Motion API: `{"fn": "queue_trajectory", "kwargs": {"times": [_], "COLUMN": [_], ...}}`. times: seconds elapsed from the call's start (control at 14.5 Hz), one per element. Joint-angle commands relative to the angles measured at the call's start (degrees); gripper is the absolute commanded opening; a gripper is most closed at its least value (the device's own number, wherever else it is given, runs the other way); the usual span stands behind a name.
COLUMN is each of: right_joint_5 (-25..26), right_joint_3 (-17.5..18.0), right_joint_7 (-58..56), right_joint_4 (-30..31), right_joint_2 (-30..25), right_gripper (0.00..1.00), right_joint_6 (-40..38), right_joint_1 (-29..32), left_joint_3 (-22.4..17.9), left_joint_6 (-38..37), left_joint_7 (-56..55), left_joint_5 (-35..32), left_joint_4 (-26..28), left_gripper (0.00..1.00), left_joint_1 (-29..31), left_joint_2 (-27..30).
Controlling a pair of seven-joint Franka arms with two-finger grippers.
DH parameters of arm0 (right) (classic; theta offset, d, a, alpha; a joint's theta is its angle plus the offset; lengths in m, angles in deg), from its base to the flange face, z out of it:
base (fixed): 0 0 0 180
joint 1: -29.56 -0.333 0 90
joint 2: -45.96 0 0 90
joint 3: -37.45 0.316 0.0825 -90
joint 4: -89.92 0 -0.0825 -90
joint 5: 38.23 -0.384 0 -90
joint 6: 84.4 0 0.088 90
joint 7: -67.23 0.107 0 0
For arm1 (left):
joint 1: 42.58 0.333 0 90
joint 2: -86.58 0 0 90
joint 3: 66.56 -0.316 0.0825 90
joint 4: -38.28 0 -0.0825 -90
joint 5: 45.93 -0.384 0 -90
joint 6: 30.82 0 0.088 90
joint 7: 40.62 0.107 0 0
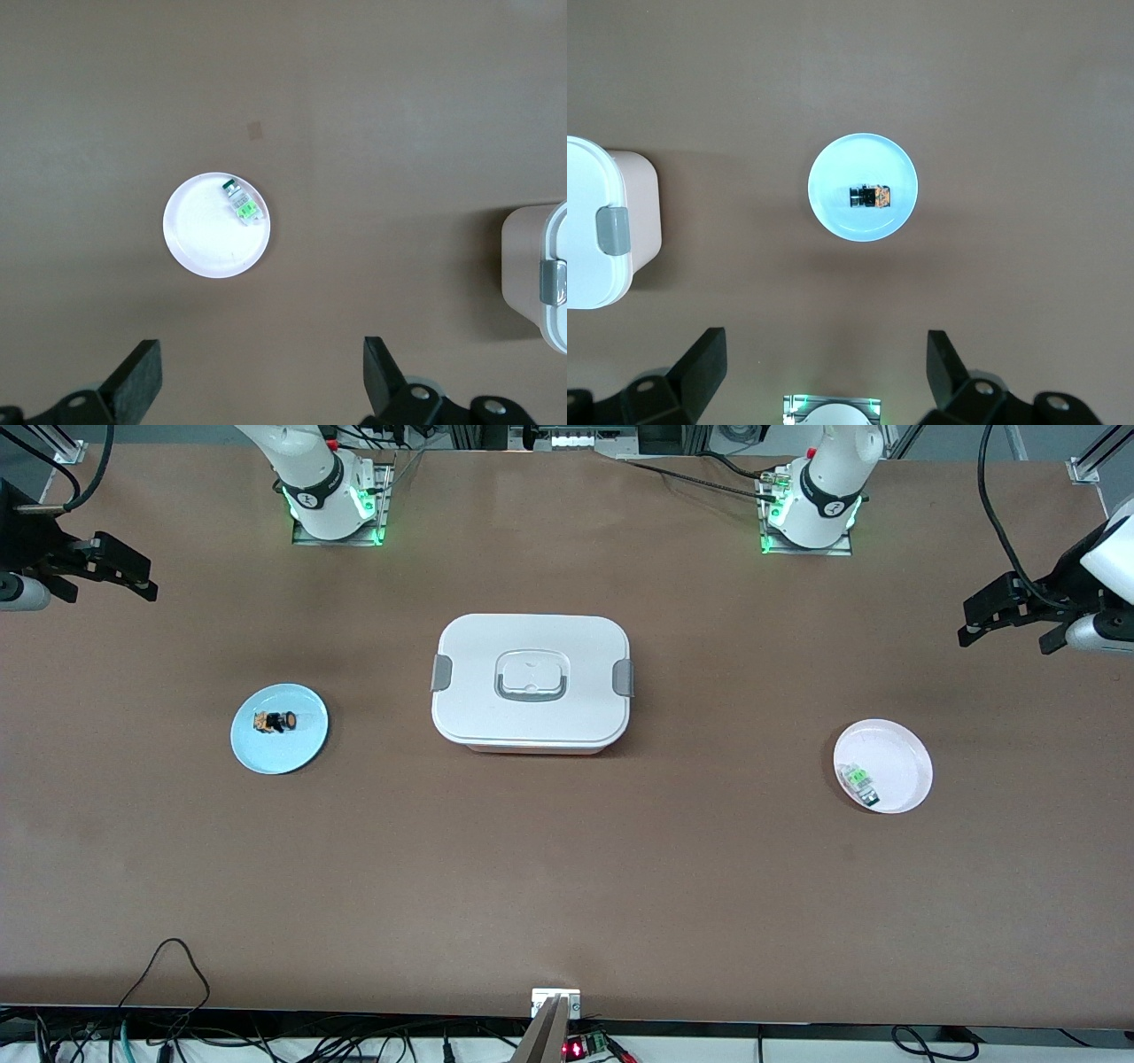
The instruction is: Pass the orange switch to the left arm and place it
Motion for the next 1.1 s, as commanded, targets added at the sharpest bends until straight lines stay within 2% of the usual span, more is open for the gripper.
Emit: {"fn": "queue_trajectory", "kwargs": {"times": [0.0, 0.28, 0.69, 1.03], "right_joint_5": [-0.47, -0.47, -1.78, 0.94], "right_joint_3": [-0.08, -0.08, -0.78, -0.34], "right_joint_7": [0.12, 0.2, -0.76, -2.69], "right_joint_4": [0.26, 0.26, -0.36, -0.44], "right_joint_2": [-0.44, -0.35, 2.72, 7.9], "right_gripper": [1.0, 1.0, 1.0, 1.0], "right_joint_6": [-0.43, -0.43, -2.28, -1.32], "right_joint_1": [0.15, 0.15, 0.33, -0.03], "left_joint_3": [0.21, 0.21, 0.21, 0.29], "left_joint_6": [-2.99, -3.71, -3.71, -3.71], "left_joint_7": [-0.46, -0.64, -0.64, -0.64], "left_joint_5": [-1.11, -1.12, -1.12, -1.12], "left_joint_4": [-0.72, -0.63, -0.89, -0.89], "left_gripper": [1.0, 1.0, 1.0, 1.0], "left_joint_1": [0.43, 0.78, 0.78, 0.78], "left_joint_2": [-1.53, -1.54, -1.54, -1.54]}}
